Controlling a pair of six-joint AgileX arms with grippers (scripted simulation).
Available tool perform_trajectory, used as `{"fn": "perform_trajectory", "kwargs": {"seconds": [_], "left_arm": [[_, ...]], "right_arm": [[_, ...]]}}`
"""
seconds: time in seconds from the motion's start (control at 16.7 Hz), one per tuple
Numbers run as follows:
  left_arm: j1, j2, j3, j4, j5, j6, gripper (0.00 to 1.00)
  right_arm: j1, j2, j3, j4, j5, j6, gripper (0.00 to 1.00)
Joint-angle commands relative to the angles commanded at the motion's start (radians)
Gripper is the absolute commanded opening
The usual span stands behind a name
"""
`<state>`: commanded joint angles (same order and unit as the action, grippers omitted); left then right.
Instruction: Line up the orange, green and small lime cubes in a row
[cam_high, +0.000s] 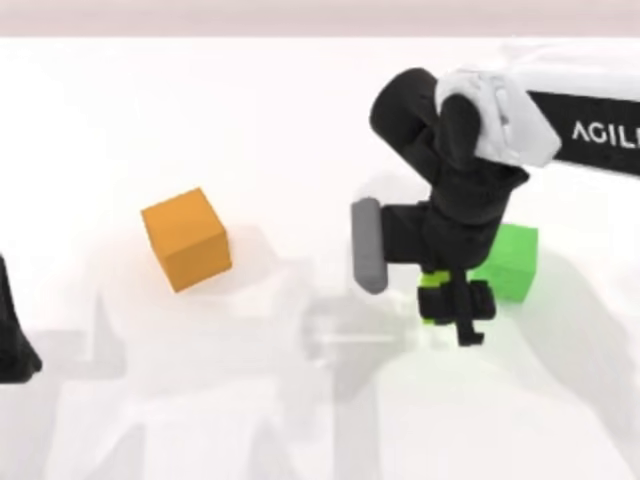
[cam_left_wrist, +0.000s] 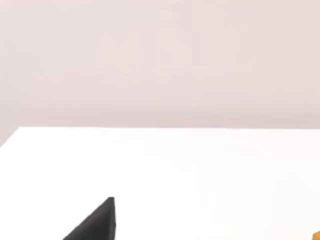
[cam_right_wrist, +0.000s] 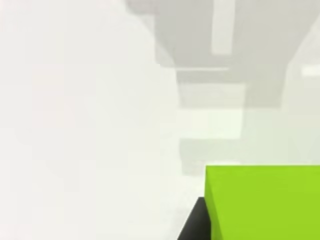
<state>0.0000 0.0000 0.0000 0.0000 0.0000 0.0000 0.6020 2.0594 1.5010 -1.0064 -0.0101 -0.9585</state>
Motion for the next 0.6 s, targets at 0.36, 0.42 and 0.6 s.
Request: {"fn": "perform_trajectory", "kwargs": {"seconds": [0.36, 0.42, 0.6], "left_arm": [[0.000, 0.000, 0.000, 0.000, 0.000, 0.000, 1.00], [0.000, 0.000, 0.000, 0.000, 0.000, 0.000, 1.00], [0.000, 0.000, 0.000, 0.000, 0.000, 0.000, 1.00]], "right_arm": [[0.003, 0.020, -0.056, 0.073, 0.001, -0.002, 0.00], [0.003, 0.020, -0.056, 0.073, 0.001, -0.002, 0.00], [0.003, 0.020, -0.056, 0.073, 0.001, -0.002, 0.23]]}}
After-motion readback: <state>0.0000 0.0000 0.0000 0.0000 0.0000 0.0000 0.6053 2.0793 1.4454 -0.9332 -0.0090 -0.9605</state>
